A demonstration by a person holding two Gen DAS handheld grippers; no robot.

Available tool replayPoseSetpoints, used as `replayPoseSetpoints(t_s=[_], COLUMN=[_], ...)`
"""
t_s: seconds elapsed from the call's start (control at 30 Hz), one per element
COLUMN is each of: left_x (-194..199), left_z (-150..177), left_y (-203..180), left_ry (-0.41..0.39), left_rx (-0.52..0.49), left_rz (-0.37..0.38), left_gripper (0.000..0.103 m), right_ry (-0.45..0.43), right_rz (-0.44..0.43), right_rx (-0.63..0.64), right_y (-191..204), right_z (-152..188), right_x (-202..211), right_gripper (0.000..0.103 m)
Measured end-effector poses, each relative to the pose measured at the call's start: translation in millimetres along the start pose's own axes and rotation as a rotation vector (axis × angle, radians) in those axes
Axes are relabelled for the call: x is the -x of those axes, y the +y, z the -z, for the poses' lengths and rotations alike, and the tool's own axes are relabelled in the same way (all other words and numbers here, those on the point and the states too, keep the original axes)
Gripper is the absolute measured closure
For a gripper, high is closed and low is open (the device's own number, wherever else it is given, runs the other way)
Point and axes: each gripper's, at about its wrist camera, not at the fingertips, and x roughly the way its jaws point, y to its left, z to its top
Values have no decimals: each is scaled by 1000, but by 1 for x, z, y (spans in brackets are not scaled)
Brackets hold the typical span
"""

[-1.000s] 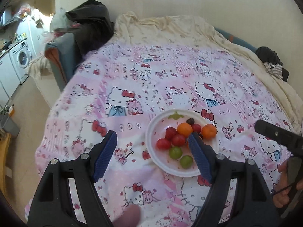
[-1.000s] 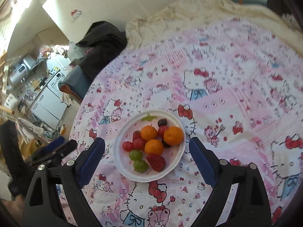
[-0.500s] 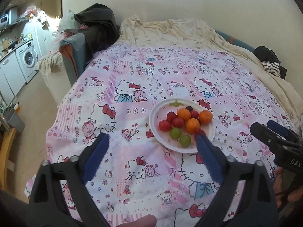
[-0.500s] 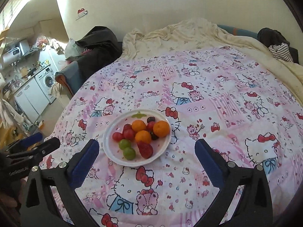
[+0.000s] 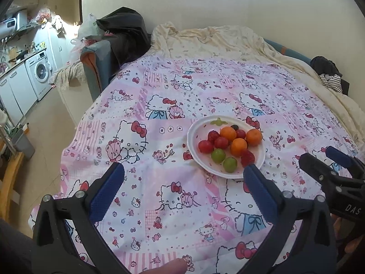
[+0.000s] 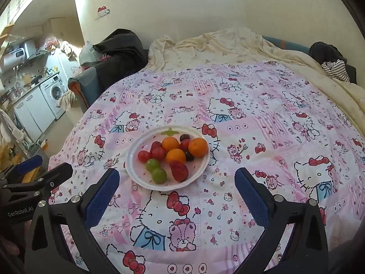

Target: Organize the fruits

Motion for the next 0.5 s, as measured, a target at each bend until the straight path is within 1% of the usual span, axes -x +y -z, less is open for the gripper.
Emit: replayPoseSetpoints(t_s=[0.33,0.5], left_x=[-3,-3], left_z=[-2,-1], left_y=[8,6], left_ry=[17,17], left_rx=[47,36], left_rz=[10,14], left_gripper=[0,0], right_ry=[9,-2], right_rz=[15,24], right_rx=[11,7], right_y=[1,1], right_z=[2,1], right_x=[-4,-3], right_gripper=[0,0])
